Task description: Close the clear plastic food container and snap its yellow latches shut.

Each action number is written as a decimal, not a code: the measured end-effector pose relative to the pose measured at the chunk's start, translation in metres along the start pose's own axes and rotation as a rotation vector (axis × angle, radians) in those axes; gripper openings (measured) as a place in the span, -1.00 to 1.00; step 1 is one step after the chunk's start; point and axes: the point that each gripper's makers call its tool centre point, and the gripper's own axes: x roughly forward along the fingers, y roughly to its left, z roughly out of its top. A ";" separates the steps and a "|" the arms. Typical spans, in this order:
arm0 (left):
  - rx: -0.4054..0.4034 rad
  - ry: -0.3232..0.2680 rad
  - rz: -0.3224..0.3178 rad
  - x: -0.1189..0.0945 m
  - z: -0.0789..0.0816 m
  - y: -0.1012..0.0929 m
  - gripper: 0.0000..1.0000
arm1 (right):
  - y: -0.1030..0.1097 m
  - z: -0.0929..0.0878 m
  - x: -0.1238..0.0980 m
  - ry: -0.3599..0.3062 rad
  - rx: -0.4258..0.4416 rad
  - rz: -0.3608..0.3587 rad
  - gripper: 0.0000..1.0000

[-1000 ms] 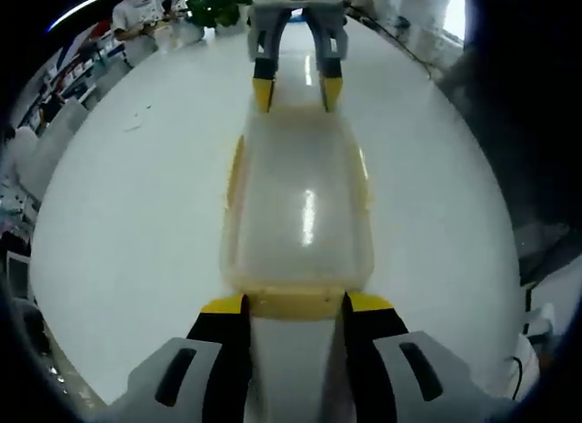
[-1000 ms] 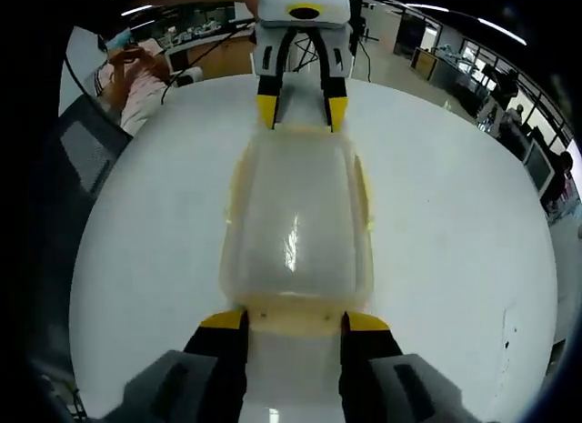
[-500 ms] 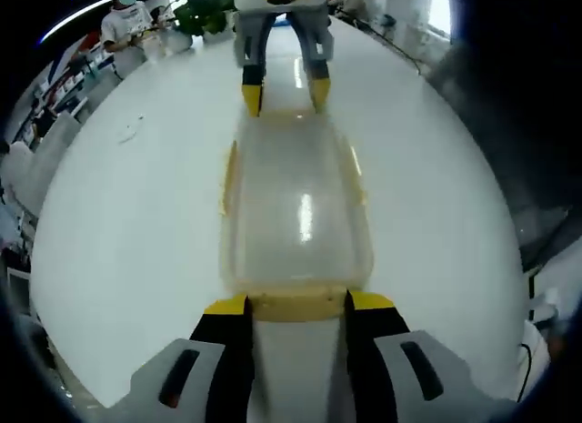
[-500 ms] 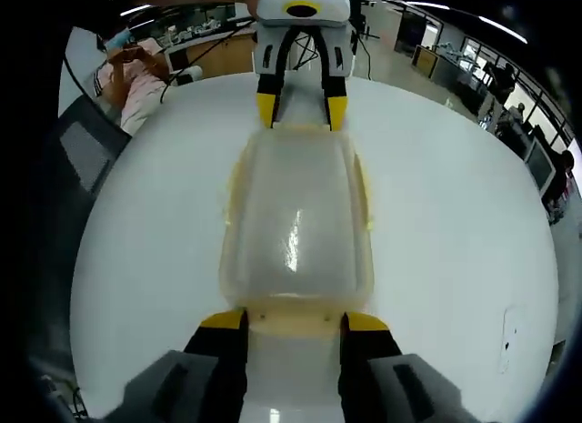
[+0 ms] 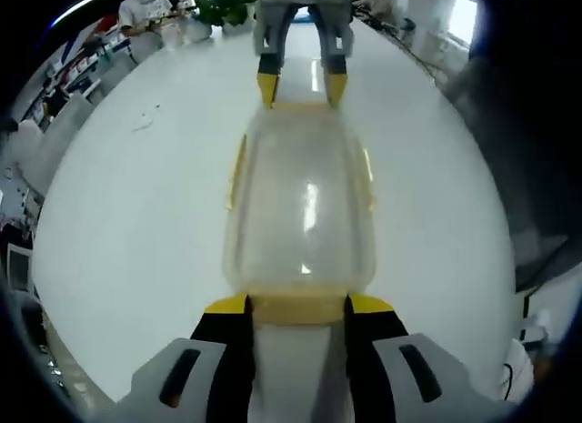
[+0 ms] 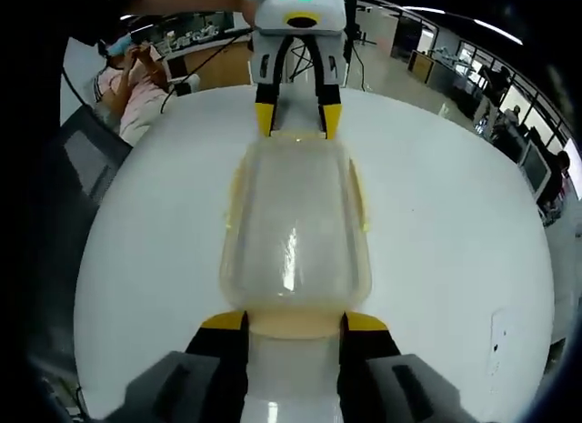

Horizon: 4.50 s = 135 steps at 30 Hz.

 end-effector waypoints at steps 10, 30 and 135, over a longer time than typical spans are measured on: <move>-0.012 -0.022 0.020 -0.041 0.038 -0.011 -0.30 | 0.005 0.007 -0.046 0.001 -0.037 -0.020 -0.29; 0.016 -0.023 0.062 -0.047 0.067 -0.009 -0.30 | 0.002 -0.010 -0.070 0.002 -0.054 -0.044 -0.29; 0.032 -0.118 -0.058 0.083 0.238 -0.022 -0.29 | 0.023 -0.212 -0.141 0.210 0.052 -0.006 -0.28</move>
